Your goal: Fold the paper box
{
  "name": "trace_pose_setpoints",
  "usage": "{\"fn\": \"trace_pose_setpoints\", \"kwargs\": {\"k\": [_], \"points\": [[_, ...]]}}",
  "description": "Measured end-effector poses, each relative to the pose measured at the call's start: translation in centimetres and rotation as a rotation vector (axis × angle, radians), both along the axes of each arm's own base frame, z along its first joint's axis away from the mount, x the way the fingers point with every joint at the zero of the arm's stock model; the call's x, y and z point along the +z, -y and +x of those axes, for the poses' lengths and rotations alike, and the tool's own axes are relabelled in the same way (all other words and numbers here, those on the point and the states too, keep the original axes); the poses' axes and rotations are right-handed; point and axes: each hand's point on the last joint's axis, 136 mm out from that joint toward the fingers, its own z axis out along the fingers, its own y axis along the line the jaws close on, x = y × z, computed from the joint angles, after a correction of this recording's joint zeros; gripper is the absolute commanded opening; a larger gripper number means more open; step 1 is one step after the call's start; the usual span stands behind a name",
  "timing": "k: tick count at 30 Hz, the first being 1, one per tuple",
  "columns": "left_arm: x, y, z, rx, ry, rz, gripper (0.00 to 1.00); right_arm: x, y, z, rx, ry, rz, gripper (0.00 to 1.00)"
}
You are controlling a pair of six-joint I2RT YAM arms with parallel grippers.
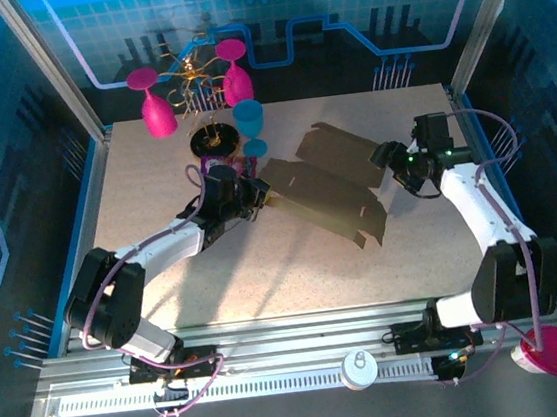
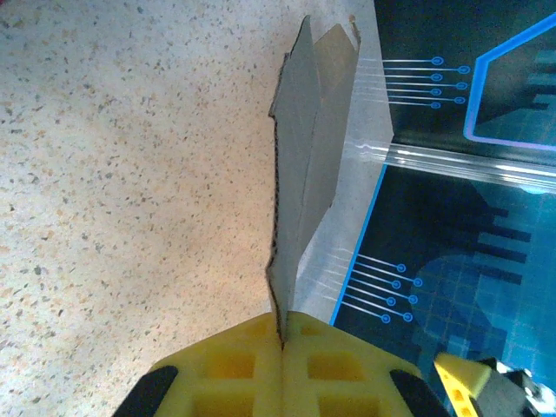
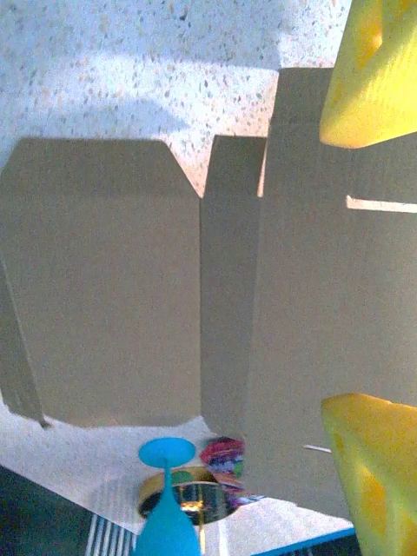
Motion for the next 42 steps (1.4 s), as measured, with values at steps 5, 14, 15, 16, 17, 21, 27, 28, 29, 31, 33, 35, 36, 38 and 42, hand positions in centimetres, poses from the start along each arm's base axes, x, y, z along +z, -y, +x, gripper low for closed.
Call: {"fn": "trace_pose_setpoints", "kwargs": {"k": [5, 14, 15, 16, 17, 21, 27, 28, 29, 31, 33, 35, 36, 38, 42], "points": [[0.4, 0.3, -0.1, -0.001, -0.033, -0.019, 0.0, -3.6, 0.8, -0.7, -0.063, -0.129, 0.088, 0.77], [2.7, 0.4, 0.8, 0.068, -0.066, -0.095, 0.0, 4.2, -6.9, -5.7, 0.078, 0.054, 0.04, 0.7], [3.0, 0.4, 1.0, 0.079, -0.071, -0.099, 0.0, 5.5, -8.4, -5.9, 0.152, 0.113, -0.009, 0.69], [3.5, 0.4, 1.2, 0.085, -0.07, -0.102, 0.0, 6.5, -9.9, -6.0, 0.224, 0.167, -0.054, 0.69], [4.3, 0.4, 1.5, 0.09, -0.063, -0.108, 0.0, 7.3, -11.6, -6.1, 0.309, 0.228, -0.115, 0.7], [7.4, 0.9, 2.5, 0.095, -0.021, -0.138, 0.0, 7.4, -17.2, -7.6, 0.642, 0.43, -0.42, 0.77], [8.2, 1.0, 2.6, 0.1, -0.024, -0.152, 0.0, 5.2, -20.9, -9.0, 0.965, 0.628, -0.881, 0.88], [8.1, 0.9, 2.6, 0.1, -0.029, -0.149, 0.0, 4.9, -21.0, -8.6, 0.98, 0.636, -0.941, 0.89], [8.0, 0.9, 2.5, 0.1, -0.034, -0.147, 0.0, 4.6, -21.2, -8.0, 0.99, 0.641, -1.011, 0.91], [8.0, 0.9, 2.5, 0.1, -0.038, -0.144, 0.0, 3.6, -21.4, -7.0, 1.003, 0.63, -1.146, 0.9], [8.0, 0.9, 2.5, 0.1, -0.042, -0.143, 0.0, 2.4, -21.3, -5.7, 0.999, 0.598, -1.288, 0.86], [8.0, 1.0, 2.4, 0.095, -0.045, -0.143, 0.0, 1.3, -21.2, -4.4, 0.992, 0.56, -1.412, 0.78], [7.9, 1.0, 2.4, 0.093, -0.047, -0.143, 0.0, 0.8, -21.1, -3.8, 0.989, 0.542, -1.463, 0.72], [7.8, 1.0, 2.3, 0.091, -0.052, -0.141, 0.0, 0.2, -20.8, -2.9, 0.981, 0.519, -1.542, 0.58], [7.9, 1.0, 2.2, 0.087, -0.063, -0.136, 0.0, 0.9, -19.8, -1.6, 0.945, 0.5, -1.617, 0.07]]}}
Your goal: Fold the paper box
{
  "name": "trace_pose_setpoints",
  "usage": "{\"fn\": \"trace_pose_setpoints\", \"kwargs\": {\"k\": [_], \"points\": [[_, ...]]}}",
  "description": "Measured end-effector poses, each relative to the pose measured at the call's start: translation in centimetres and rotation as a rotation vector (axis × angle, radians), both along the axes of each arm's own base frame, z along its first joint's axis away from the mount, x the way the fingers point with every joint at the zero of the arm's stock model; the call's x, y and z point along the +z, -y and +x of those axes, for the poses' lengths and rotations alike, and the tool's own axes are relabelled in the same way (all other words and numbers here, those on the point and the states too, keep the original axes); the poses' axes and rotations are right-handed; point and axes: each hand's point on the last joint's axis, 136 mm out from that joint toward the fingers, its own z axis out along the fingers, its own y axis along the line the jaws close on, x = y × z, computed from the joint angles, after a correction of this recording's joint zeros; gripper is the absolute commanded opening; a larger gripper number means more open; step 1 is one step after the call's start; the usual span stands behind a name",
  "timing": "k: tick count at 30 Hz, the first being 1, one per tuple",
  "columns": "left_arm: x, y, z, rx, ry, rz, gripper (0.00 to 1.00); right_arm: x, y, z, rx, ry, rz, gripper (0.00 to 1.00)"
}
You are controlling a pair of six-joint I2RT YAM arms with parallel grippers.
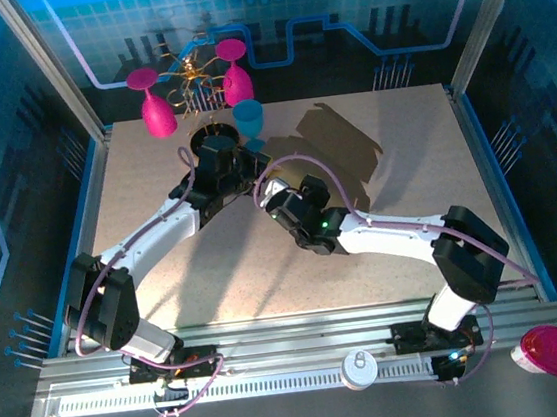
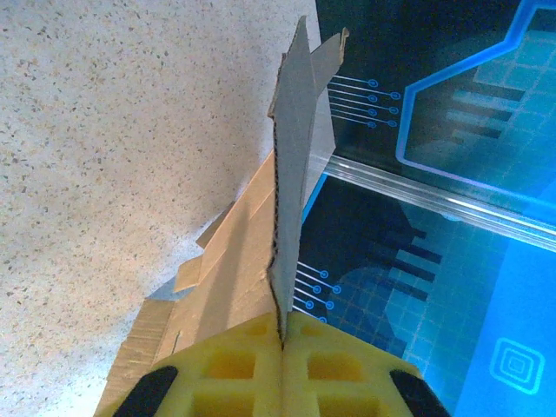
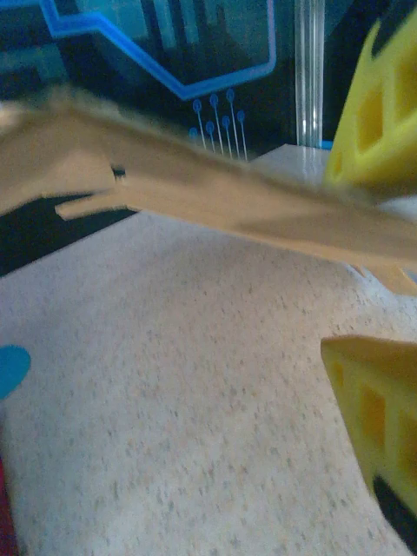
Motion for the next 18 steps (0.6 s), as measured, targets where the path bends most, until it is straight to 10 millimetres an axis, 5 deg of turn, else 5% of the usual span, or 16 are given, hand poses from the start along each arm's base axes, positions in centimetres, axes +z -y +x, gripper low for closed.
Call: {"fn": "trace_pose_setpoints", "kwargs": {"k": [1, 3, 5, 10, 14, 18], "points": [[0.2, 0.0, 0.1, -0.001, 0.006, 0.001, 0.02, 0.4, 0.2, 0.3, -0.005, 0.009, 0.005, 0.02], [0.9, 0.1, 0.2, -0.01, 0.025, 0.009, 0.37, 1.6, 0.7, 0.7, -0.012, 0.026, 0.028, 0.0], [2.3, 0.4, 0.4, -0.036, 0.049, 0.019, 0.57, 3.1, 1.3, 0.9, -0.015, 0.042, 0.055, 0.0], [11.0, 0.3, 1.9, -0.087, 0.237, 0.036, 0.88, 9.1, 4.1, 1.7, -0.039, 0.079, 0.22, 0.0], [17.2, -1.1, 2.5, -0.086, 0.407, 0.071, 0.9, 15.4, 8.8, 2.0, -0.096, 0.13, 0.449, 0.0], [17.8, -2.1, 2.5, -0.091, 0.457, 0.13, 0.76, 20.4, 12.4, 0.9, -0.088, 0.175, 0.676, 0.0]]}}
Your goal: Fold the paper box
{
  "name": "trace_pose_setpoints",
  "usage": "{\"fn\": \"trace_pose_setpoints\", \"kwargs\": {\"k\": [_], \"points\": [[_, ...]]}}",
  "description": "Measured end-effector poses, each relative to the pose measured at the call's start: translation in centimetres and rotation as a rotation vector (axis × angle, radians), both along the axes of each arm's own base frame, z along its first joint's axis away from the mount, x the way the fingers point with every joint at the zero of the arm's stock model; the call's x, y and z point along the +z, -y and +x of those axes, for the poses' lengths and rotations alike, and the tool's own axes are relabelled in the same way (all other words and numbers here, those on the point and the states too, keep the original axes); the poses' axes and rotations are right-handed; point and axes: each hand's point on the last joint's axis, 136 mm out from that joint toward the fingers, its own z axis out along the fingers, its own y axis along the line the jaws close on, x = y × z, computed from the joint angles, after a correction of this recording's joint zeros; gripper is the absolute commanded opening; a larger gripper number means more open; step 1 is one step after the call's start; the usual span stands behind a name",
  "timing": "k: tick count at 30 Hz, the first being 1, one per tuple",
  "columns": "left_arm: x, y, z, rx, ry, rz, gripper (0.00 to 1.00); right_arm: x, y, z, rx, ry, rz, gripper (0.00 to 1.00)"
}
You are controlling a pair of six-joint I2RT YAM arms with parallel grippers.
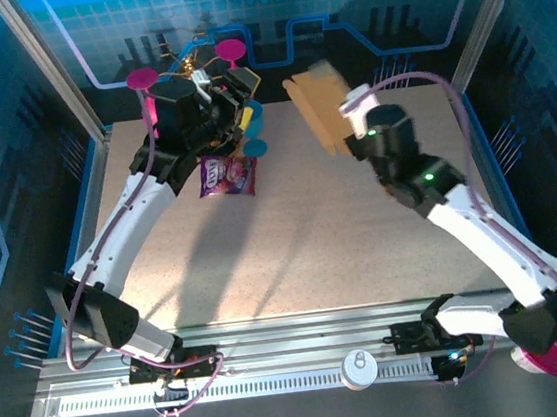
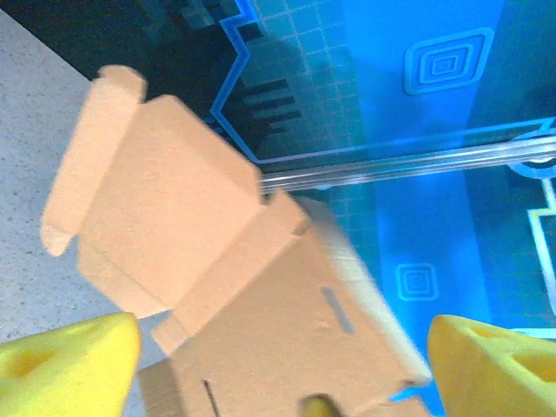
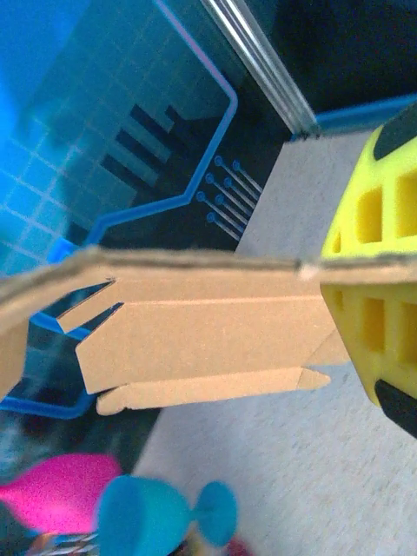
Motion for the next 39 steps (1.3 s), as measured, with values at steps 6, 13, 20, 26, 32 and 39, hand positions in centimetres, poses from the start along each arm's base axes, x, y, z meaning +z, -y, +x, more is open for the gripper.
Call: {"fn": "trace_pose_setpoints", "kwargs": {"k": [6, 13, 20, 26, 32, 39], "points": [[-5.2, -0.5, 0.8, -0.041, -0.029, 0.076, 0.6, 3.9, 1.0, -2.0, 0.125, 0.012, 0.263, 0.0], [-8.3, -1.1, 2.6, -0.147, 0.108, 0.21, 0.53, 3.4, 1.7, -3.6, 0.219, -0.082, 0.416, 0.0], [-10.3, -1.5, 2.9, -0.269, 0.397, 0.301, 0.59, 4.0, 1.1, -5.6, 0.318, -0.112, 0.477, 0.0], [-12.0, -1.8, 3.6, -0.338, 0.507, 0.31, 0.63, 4.1, -0.4, -6.6, 0.419, -0.149, 0.528, 0.0], [-12.1, -1.0, 3.3, -0.402, 0.57, 0.298, 0.65, 3.9, -1.0, -7.2, 0.461, -0.182, 0.557, 0.0], [-11.5, -0.8, 3.0, -0.419, 0.617, 0.288, 0.67, 3.9, -1.1, -7.4, 0.474, -0.197, 0.583, 0.0]]}}
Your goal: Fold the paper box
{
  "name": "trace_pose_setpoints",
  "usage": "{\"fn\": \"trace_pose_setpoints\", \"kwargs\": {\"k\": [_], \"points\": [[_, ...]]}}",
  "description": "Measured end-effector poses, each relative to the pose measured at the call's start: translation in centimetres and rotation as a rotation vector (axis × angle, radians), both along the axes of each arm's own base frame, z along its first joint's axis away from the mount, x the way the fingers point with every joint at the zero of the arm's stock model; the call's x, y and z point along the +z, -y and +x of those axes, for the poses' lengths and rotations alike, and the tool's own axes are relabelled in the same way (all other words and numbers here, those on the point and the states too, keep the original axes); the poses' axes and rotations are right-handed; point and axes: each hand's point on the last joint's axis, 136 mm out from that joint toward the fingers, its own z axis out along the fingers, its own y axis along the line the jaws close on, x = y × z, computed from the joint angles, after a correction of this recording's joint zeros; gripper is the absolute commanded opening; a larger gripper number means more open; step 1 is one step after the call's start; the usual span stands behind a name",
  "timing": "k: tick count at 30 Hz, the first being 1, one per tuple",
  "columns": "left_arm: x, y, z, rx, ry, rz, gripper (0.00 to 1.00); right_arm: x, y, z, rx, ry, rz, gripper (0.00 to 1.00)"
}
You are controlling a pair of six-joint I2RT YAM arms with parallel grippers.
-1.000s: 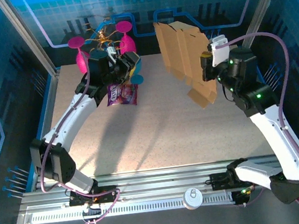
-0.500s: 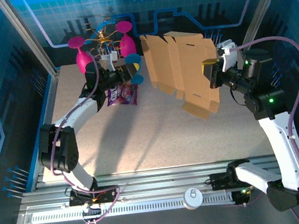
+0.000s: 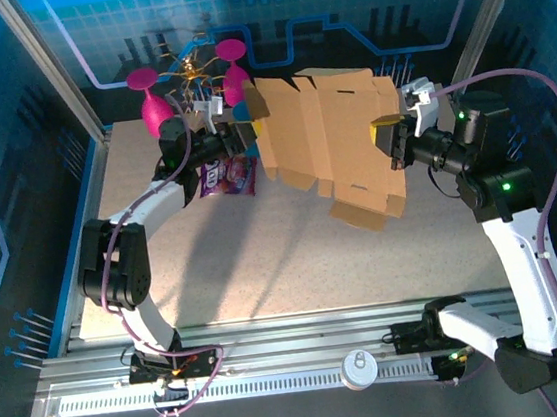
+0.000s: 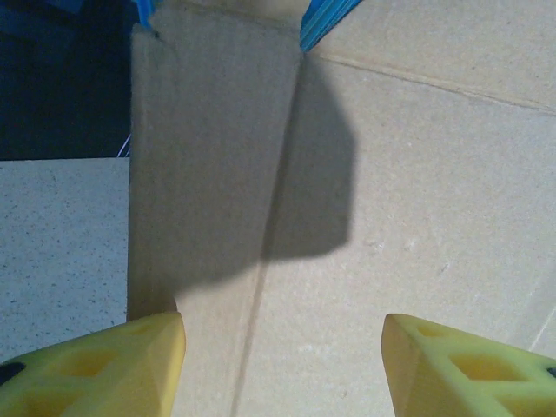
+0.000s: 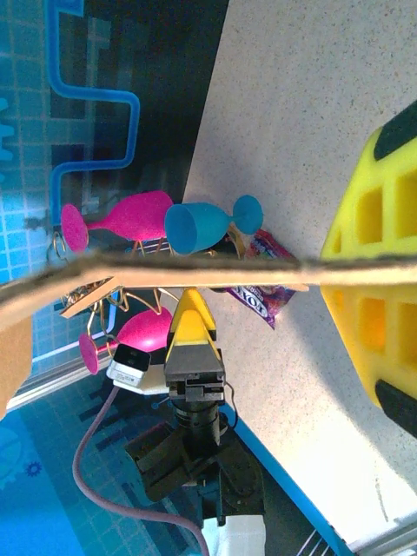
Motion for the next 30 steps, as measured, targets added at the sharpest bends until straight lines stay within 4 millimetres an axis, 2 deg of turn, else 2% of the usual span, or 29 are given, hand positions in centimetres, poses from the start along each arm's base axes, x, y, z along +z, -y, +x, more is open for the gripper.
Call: {"fn": "trace_pose_setpoints", "kwargs": {"k": [7, 12, 14, 19, 25, 30], "points": [[-1.9, -0.7, 0.4, 0.05, -0.019, 0.024, 0.71, -0.1, -0.1, -0.1, 0.009, -0.014, 0.012, 0.0], [-3.7, -3.3, 0.8, 0.115, -0.056, 0.025, 0.71, -0.3, 0.1, -0.1, 0.002, -0.023, 0.015, 0.0], [-3.6, -4.1, 0.9, 0.117, -0.064, 0.011, 0.7, -0.4, 0.0, -0.1, 0.011, -0.029, 0.017, 0.0], [-2.7, -3.5, 0.3, 0.05, -0.047, -0.034, 0.7, -1.3, -0.3, 0.0, 0.024, -0.061, 0.024, 0.0], [-3.4, -3.0, 0.1, 0.019, -0.069, -0.039, 0.7, -1.8, -0.6, 0.4, 0.042, -0.092, 0.04, 0.0], [-4.8, -2.8, 0.6, 0.01, -0.099, -0.045, 0.69, -1.9, -0.7, 0.4, 0.045, -0.095, 0.041, 0.0]]}}
